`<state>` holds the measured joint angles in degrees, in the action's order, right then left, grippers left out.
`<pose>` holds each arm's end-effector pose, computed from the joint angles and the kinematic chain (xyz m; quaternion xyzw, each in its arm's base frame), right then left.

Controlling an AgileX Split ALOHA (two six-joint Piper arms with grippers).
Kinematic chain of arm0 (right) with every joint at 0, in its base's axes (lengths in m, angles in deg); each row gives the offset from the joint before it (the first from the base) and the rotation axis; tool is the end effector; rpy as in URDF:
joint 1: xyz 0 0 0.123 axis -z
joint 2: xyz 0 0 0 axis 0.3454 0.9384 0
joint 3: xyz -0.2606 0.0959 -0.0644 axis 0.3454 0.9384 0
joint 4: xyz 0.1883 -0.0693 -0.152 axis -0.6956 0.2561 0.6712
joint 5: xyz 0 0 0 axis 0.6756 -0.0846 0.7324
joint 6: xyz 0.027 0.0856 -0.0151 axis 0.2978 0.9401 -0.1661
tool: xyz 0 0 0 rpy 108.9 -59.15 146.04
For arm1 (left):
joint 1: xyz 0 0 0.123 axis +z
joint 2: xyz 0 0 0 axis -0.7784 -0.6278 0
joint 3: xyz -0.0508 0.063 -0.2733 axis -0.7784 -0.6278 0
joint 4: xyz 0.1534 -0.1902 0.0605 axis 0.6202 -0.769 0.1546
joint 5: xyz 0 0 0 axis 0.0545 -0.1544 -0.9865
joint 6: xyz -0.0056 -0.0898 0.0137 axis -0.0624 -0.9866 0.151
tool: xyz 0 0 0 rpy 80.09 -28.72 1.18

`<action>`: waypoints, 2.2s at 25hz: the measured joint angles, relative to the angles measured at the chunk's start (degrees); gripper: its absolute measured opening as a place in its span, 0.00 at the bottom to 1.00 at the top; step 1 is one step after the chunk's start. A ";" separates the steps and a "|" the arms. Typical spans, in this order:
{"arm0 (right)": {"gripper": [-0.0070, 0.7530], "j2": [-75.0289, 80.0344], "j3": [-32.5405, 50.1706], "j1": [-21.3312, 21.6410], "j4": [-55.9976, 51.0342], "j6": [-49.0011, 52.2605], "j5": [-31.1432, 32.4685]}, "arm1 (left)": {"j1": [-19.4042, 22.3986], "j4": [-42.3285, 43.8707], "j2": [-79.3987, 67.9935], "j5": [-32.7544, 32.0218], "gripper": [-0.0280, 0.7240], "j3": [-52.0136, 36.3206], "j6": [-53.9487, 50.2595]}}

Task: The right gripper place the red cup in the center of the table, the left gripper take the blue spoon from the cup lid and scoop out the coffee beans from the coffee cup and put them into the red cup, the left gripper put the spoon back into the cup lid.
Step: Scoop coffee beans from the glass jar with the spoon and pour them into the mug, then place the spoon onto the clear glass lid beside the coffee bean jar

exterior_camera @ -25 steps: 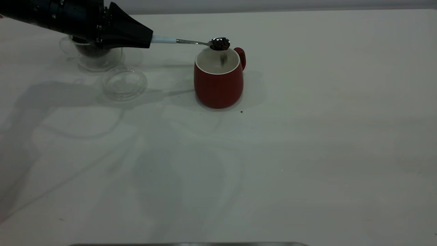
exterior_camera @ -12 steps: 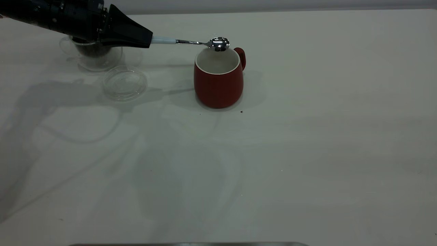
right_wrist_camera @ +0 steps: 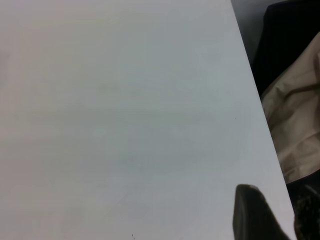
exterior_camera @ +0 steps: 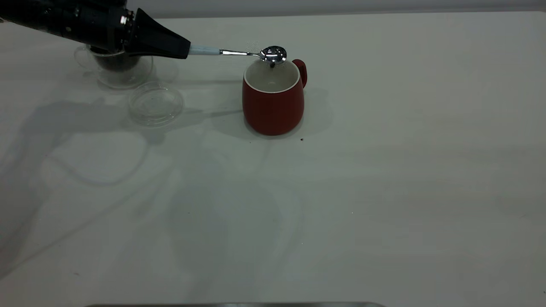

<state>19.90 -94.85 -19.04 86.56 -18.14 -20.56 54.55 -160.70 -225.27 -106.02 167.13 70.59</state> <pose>-0.0075 -0.0077 0.2630 0.0148 0.8743 -0.0506 0.4825 0.4441 -0.0521 0.0373 0.3127 0.8061 -0.4308 0.2586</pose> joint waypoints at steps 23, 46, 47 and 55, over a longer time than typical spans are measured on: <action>0.33 0.00 0.00 0.00 0.00 0.00 0.00 | 22.06 12.79 11.39 -2.49 0.20 0.67 -37.29; 0.33 0.00 0.00 0.00 -0.02 0.00 0.00 | 23.57 3.49 1.05 -1.86 0.20 -9.27 -33.76; 0.33 0.00 0.00 0.00 -0.02 0.00 0.00 | 23.08 3.12 1.00 -1.48 0.20 -9.27 -33.55; 0.33 0.00 0.00 0.00 -0.02 0.00 0.00 | 20.33 2.59 0.90 4.98 0.20 -9.39 -33.10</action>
<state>19.90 -94.85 -19.04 86.54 -18.14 -20.56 74.88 -158.11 -224.38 -101.05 157.74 37.49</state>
